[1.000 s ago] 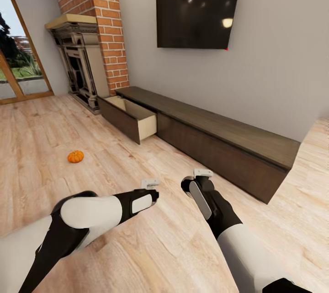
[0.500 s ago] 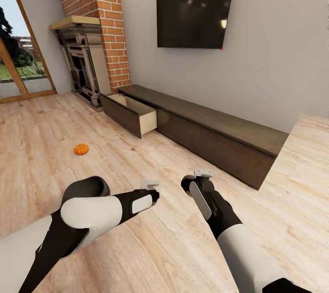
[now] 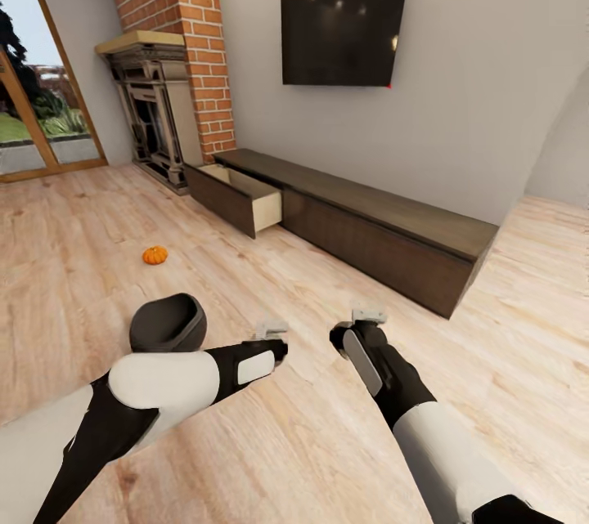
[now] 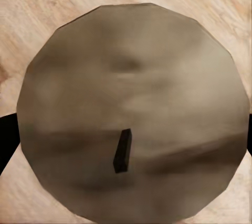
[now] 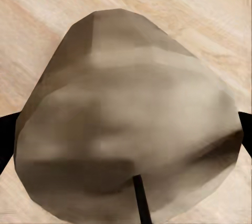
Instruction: Place each of the two pumpkins and all three candles from the living room inside a cabinet in the living room (use any cabinet), then make sure every cabinet is closed, and position the cauldron so it is next to a table in the living room.
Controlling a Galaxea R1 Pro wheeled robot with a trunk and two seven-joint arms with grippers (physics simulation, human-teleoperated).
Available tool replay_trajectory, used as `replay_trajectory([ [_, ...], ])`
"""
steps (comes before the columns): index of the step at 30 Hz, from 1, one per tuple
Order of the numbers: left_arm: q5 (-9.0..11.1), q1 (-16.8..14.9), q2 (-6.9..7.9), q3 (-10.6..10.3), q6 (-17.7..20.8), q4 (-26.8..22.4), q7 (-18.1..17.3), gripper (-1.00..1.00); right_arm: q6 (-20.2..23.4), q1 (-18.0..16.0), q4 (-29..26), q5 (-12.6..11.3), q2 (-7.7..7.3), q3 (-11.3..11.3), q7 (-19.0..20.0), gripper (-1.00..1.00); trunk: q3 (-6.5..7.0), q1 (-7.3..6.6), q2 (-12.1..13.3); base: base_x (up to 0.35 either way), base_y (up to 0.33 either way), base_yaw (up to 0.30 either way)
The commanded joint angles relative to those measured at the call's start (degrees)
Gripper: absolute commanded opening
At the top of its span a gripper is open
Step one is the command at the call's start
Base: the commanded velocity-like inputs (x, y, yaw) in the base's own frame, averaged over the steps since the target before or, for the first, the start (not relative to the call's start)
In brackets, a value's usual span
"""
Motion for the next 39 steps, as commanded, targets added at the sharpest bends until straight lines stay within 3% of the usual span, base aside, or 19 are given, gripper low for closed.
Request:
replay_trajectory([
  [1,0.32,-0.07,-0.02,-0.27,-0.48,-0.13,0.21,-1.00,-0.19,-0.06,0.65,-0.66,-0.02,0.19,-0.56,-1.00,-0.05,-0.05,-0.03,-0.330,0.000,0.000],
  [5,1.22,-0.06,0.96,-0.31,-2.42,-0.25,0.36,-1.00,-1.70,-0.06,4.32,-0.65,-0.07,0.23,-0.17,-1.00,-0.05,-0.05,-0.03,-0.330,0.000,0.000],
  [9,1.33,0.03,2.01,-0.32,-3.03,-1.31,0.43,-1.00,-6.23,-0.06,7.95,-0.62,-0.77,0.25,1.57,-1.00,-0.05,-0.05,-0.03,-0.330,0.000,0.000],
  [11,1.33,0.07,3.87,-0.32,-3.61,-2.84,0.52,-1.00,-10.83,-0.06,10.73,-0.48,-1.44,0.30,4.27,-1.00,-0.05,-0.05,-0.03,-0.330,0.000,0.000],
  [12,1.33,0.09,6.34,-0.33,-6.13,-4.74,0.58,-1.00,-15.07,-0.06,14.04,-0.41,-1.73,0.67,6.32,-1.00,-0.05,-0.05,-0.03,-0.330,0.000,0.000],
  [13,1.33,0.09,6.95,-0.33,-6.90,-5.24,0.60,-1.00,-15.88,-0.06,14.98,-0.37,-1.74,0.74,6.62,-1.00,-0.05,-0.05,-0.03,-0.330,0.000,0.000],
  [14,1.33,0.10,8.57,-0.33,-8.83,-6.65,0.63,-1.00,-17.72,-0.06,17.57,-0.25,-1.68,0.89,7.21,-1.00,-0.05,-0.05,-0.03,-0.331,0.000,0.000],
  [21,1.33,0.10,13.00,-0.33,-11.03,-8.78,0.61,-1.00,-22.83,-0.05,20.80,0.57,-1.56,1.24,7.94,-1.00,-0.05,-0.05,-0.03,-0.331,0.000,0.002],
  [28,1.33,0.10,14.24,-0.34,-11.24,-8.90,0.33,-1.00,-26.47,-0.04,21.79,4.84,-1.10,1.11,8.04,-1.00,-0.10,-0.05,-0.03,-0.245,0.000,0.193],
  [39,1.33,0.10,14.58,-0.41,-10.85,-8.91,-1.07,-1.00,-27.83,-0.04,21.94,5.48,-0.15,0.97,7.93,-1.00,-0.52,-0.05,-0.03,-0.017,0.000,0.269],
])
